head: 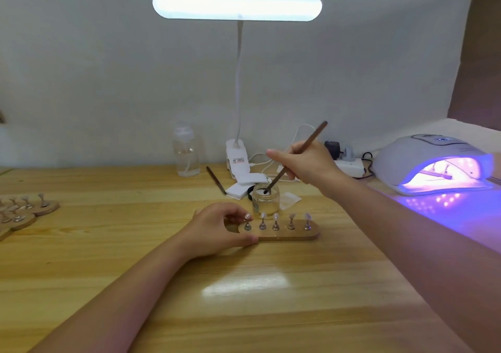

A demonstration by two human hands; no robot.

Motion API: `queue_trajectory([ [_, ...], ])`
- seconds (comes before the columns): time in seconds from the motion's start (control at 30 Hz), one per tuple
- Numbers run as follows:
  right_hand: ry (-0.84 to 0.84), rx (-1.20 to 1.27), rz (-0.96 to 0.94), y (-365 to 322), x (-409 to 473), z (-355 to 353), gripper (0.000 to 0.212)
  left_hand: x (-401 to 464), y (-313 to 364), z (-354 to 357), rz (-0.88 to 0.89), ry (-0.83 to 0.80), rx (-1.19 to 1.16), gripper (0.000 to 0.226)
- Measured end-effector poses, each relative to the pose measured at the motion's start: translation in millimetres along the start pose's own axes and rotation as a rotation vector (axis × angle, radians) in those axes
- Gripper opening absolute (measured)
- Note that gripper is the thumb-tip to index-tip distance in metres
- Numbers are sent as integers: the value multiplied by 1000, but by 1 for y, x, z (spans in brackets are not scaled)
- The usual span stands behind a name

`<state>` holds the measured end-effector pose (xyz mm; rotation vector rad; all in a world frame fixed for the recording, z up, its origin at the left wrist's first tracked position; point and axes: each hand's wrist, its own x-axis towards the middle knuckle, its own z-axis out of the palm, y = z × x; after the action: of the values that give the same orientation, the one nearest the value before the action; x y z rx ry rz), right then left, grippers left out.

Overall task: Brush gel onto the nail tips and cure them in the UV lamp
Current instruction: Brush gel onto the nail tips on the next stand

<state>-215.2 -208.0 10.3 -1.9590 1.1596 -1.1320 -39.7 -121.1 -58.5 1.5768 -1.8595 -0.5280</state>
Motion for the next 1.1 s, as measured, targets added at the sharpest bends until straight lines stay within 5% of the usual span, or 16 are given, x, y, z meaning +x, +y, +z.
queue_trajectory([
  [0.3, -92, -284, -16, 6, 5, 30, 36, -4, 5, -7, 5, -4, 38, 31],
  [0.57, 173, -103, 30, 8, 13, 10, 45, -3, -3, -16, -52, 6, 53, 32],
  [0.87, 271, 5, 274, 23, 18, 2, 42, -3, -6, -18, -98, 5, -98, 20],
  [1.1, 375, 7, 265, 24, 17, -8, 42, -4, -4, -13, -20, 110, -127, 11],
])
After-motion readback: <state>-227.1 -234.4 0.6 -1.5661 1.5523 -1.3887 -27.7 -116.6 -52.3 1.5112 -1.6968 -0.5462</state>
